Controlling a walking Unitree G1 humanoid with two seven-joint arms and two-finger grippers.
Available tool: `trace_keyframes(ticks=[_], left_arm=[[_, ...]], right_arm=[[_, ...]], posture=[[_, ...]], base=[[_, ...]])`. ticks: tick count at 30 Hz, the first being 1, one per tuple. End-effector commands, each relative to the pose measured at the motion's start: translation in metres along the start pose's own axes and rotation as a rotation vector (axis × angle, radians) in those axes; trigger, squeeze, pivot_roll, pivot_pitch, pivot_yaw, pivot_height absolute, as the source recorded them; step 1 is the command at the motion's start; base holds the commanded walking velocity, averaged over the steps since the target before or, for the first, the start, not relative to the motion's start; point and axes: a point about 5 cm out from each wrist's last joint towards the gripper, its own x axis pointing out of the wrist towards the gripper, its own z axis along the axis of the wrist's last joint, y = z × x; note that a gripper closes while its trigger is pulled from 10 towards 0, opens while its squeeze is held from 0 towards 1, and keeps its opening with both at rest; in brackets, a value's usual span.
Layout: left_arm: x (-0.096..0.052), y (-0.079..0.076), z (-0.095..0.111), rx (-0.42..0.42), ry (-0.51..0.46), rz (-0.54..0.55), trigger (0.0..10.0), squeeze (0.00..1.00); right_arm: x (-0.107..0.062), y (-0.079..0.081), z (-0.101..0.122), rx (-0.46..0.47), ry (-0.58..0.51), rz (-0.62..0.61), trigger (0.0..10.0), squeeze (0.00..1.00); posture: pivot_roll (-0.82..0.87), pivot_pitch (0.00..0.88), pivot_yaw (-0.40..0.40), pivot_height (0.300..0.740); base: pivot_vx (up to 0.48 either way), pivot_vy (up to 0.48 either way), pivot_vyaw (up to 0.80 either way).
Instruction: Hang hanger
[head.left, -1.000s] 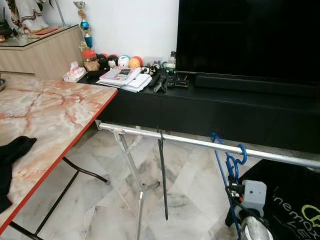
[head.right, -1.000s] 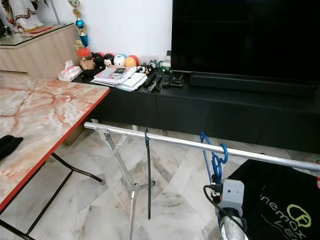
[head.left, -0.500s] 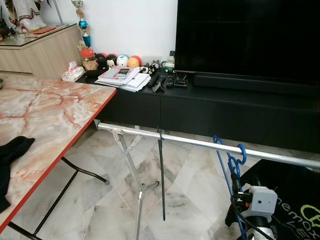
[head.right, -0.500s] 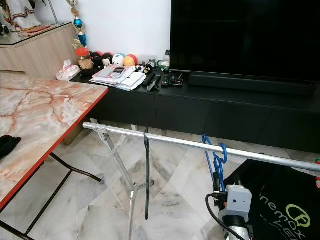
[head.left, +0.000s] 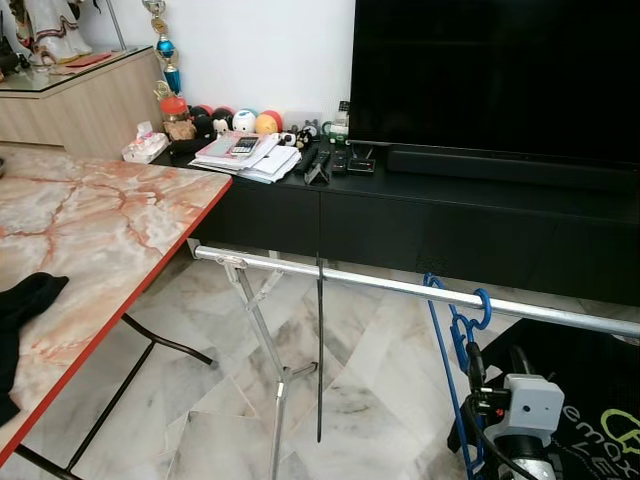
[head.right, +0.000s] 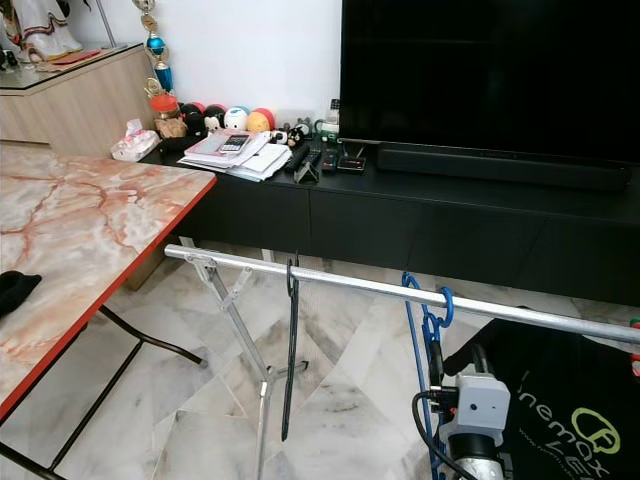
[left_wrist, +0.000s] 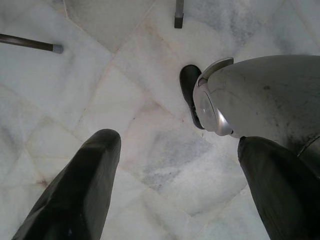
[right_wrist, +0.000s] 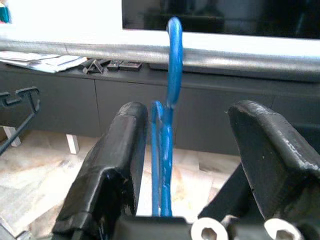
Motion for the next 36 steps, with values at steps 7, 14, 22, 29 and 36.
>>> trace_keyframes(ticks=[7, 14, 22, 29, 36], left_arm=[[0.0, 0.001, 0.001, -0.013, 0.0, -0.002, 10.0, 0.0], [0.0, 0.001, 0.002, -0.005, 0.0, -0.003, 10.0, 0.0], [0.0, 0.002, 0.002, 0.001, 0.001, -0.008, 10.0, 0.0], [0.0, 0.002, 0.002, 0.005, 0.001, -0.007, 10.0, 0.0], [0.0, 0.002, 0.003, 0.006, 0.0, -0.008, 10.0, 0.0]], right_arm=[[0.012, 0.006, 0.006, 0.041, 0.006, -0.035, 10.0, 0.0], [0.014, 0.008, 0.007, 0.045, 0.006, -0.035, 10.0, 0.0], [0.009, 0.018, 0.004, 0.03, 0.02, 0.005, 10.0, 0.0], [0.009, 0.018, 0.003, 0.031, 0.025, 0.003, 10.0, 0.0], [0.01, 0.019, 0.003, 0.03, 0.025, 0.001, 10.0, 0.0]], posture=[[0.06, 0.0, 0.024, 0.74], [0.07, 0.0, 0.022, 0.74], [0.07, 0.0, 0.024, 0.74], [0.07, 0.0, 0.024, 0.74], [0.07, 0.0, 0.025, 0.74]], base=[[0.0, 0.0, 0.0], [0.0, 0.0, 0.0], [0.0, 0.0, 0.0], [0.0, 0.0, 0.0], [-0.14, 0.0, 0.0]])
